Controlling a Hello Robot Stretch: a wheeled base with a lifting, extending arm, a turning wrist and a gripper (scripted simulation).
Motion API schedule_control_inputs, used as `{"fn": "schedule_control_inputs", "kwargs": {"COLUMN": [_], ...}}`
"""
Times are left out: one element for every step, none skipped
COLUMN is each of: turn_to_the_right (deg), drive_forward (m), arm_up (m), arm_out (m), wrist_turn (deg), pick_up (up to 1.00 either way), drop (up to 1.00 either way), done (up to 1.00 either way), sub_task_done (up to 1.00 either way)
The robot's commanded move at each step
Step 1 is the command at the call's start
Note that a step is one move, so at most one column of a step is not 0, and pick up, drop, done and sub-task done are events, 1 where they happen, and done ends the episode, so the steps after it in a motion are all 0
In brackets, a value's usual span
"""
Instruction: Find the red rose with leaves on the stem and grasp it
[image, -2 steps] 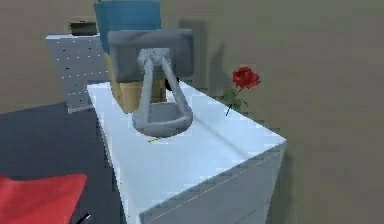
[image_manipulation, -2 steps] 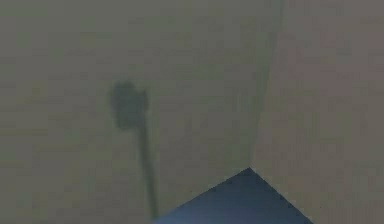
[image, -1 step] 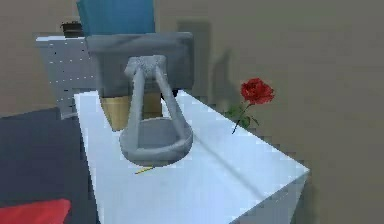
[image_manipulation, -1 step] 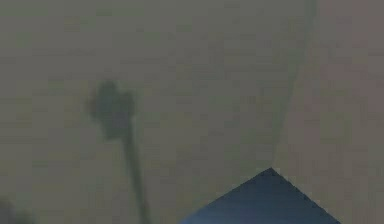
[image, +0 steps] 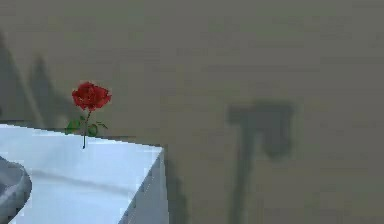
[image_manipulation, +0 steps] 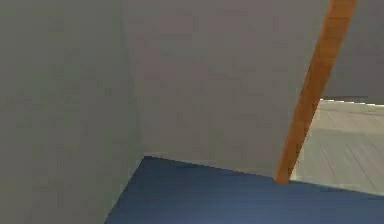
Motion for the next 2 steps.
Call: {"fn": "schedule_control_inputs", "kwargs": {"turn_to_the_right": [45.0,45.0], "drive_forward": [0.0,0.0], "arm_up": [0.0,0.0], "arm_out": [0.0,0.0], "wrist_turn": [0.0,0.0], "pick_up": [0.0,0.0], "drop": [0.0,0.0], "done": [0.0,0.0], "sub_task_done": [0.0,0.0]}}
